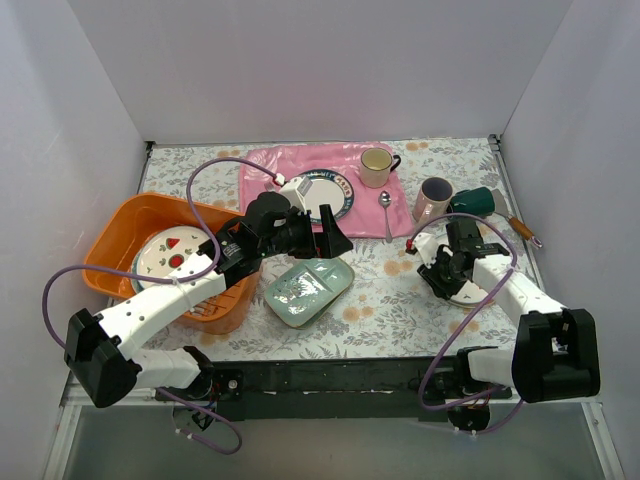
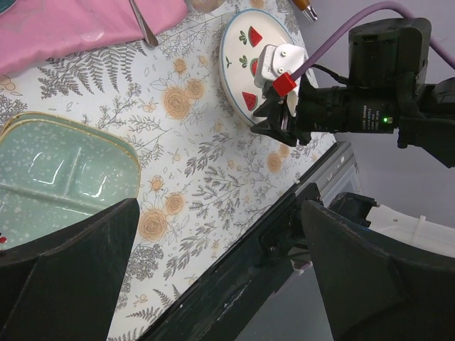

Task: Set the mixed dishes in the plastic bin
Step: Pick up the plate at the center of the board.

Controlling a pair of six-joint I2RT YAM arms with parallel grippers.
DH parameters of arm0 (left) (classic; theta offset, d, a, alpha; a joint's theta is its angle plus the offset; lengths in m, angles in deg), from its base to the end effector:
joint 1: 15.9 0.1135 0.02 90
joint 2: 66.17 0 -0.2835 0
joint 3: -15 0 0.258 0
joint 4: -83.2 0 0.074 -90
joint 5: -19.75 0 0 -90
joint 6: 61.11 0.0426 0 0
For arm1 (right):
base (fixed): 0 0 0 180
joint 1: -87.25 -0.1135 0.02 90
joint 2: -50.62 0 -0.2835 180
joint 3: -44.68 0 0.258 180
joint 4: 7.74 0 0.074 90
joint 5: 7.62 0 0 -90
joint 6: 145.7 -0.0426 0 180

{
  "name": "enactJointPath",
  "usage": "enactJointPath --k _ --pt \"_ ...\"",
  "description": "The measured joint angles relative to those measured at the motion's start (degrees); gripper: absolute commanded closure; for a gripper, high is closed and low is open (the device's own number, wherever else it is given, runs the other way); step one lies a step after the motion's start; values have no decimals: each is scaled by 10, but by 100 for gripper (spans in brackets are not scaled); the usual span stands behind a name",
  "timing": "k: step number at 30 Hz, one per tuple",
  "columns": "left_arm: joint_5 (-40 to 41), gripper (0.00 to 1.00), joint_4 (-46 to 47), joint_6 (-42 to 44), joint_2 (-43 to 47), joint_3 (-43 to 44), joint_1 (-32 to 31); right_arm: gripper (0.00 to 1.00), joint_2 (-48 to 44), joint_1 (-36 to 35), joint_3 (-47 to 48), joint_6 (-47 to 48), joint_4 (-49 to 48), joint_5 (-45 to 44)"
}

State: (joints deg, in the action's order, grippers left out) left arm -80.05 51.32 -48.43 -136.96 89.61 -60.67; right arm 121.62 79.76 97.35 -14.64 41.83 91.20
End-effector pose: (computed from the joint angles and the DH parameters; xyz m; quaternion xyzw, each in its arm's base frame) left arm 0.1983 -0.2069 0.3438 -0.1972 0.8324 -0.4841 0.1841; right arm 0.2136 0.0347 0.1928 -0.4157 0.8860 0.0171 0.2047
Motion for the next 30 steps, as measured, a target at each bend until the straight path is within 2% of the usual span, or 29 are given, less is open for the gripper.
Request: enactJointPath --k 4,5,8,16,24,30 --pt "4 2 0 2 0 0 -1 81 4 -15 -6 -6 -21 -18" --pt "5 2 0 2 0 0 -2 90 3 -17 -6 -7 -23 -21" --pt "7 2 0 5 1 0 -3 99 -2 -27 -9 -12 -37 -30" --pt "15 2 11 50 11 -13 -15 99 -26 -27 -11 -11 -18 -34" --pt "12 2 105 245 31 -88 -83 99 -83 -24 75 55 130 54" --pt "-57 2 212 418 26 -150 -104 99 -99 -24 123 94 214 132"
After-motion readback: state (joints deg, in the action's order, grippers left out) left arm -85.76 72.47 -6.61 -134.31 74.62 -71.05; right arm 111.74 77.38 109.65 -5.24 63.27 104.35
